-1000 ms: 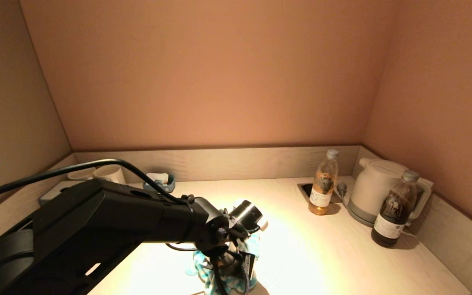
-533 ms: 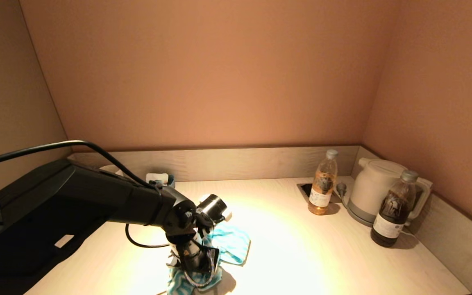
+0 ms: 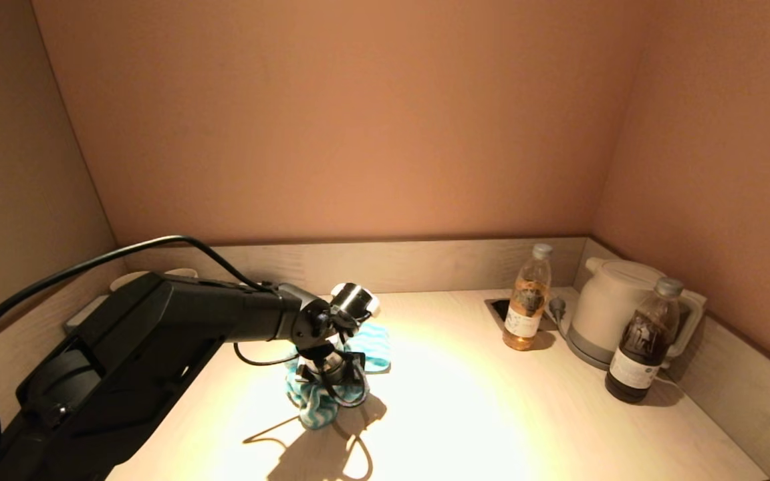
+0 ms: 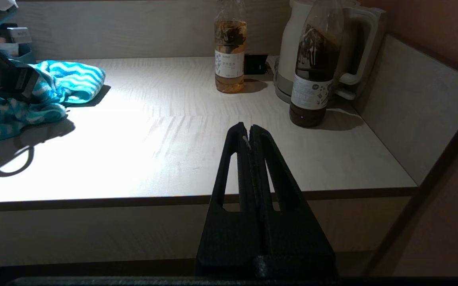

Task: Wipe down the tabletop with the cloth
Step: Sweep the stains on the table

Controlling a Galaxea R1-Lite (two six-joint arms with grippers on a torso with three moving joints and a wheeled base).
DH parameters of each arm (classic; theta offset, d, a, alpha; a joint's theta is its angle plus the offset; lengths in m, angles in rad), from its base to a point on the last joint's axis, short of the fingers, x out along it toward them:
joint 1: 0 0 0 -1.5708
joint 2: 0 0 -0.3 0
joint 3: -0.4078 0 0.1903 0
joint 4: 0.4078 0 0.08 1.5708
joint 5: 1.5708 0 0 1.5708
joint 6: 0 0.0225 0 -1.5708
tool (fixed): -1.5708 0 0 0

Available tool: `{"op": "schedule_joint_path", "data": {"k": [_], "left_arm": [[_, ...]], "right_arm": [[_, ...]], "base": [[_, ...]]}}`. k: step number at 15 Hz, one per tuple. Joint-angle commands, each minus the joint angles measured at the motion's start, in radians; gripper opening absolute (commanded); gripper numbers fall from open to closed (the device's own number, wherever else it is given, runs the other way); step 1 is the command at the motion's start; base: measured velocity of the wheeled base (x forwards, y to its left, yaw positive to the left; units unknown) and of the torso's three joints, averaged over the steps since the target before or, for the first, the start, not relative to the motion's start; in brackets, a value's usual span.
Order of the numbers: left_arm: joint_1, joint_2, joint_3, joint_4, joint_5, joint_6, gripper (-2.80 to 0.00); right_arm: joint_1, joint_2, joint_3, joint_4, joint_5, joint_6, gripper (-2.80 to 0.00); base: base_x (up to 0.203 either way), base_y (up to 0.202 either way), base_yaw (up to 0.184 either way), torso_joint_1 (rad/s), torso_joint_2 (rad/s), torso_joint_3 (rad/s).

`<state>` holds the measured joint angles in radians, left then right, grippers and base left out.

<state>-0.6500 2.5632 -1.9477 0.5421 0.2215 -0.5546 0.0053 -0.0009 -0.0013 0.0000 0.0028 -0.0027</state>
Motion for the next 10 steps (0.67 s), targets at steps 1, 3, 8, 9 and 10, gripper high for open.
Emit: {"op": "schedule_joint_path", "data": {"k": [1,3,8,9,10], "left_arm": [[-0.018,0.039,-0.014,-0.001,0.007,0.012,-2.80],[-0.059,0.031,-0.014,-0.007,0.009,0.065,-2.80],[-0.182,0.019,-0.014,-0.040,0.002,0.066,-2.80],[-0.213,0.016,-0.013,-0.041,0.000,0.063,-2.80],[-0.244,0.009,-0.013,-0.042,-0.003,0.060,-2.80]], "right_arm": [[0.001,0.001,0.000,0.000,0.000,0.000,-2.80],[0.001,0.001,0.000,0.000,0.000,0.000,-2.80],[0.001,0.001,0.000,0.000,0.000,0.000,-2.80],[0.001,0.001,0.000,0.000,0.000,0.000,-2.80],[0.001,0.001,0.001,0.000,0.000,0.000,-2.80]], "base": [[0.000,0.000,0.000,0.000,0.00,0.000],[0.000,0.000,0.000,0.000,0.00,0.000],[0.000,0.000,0.000,0.000,0.00,0.000],[0.000,0.000,0.000,0.000,0.00,0.000],[0.000,0.000,0.000,0.000,0.00,0.000]]}}
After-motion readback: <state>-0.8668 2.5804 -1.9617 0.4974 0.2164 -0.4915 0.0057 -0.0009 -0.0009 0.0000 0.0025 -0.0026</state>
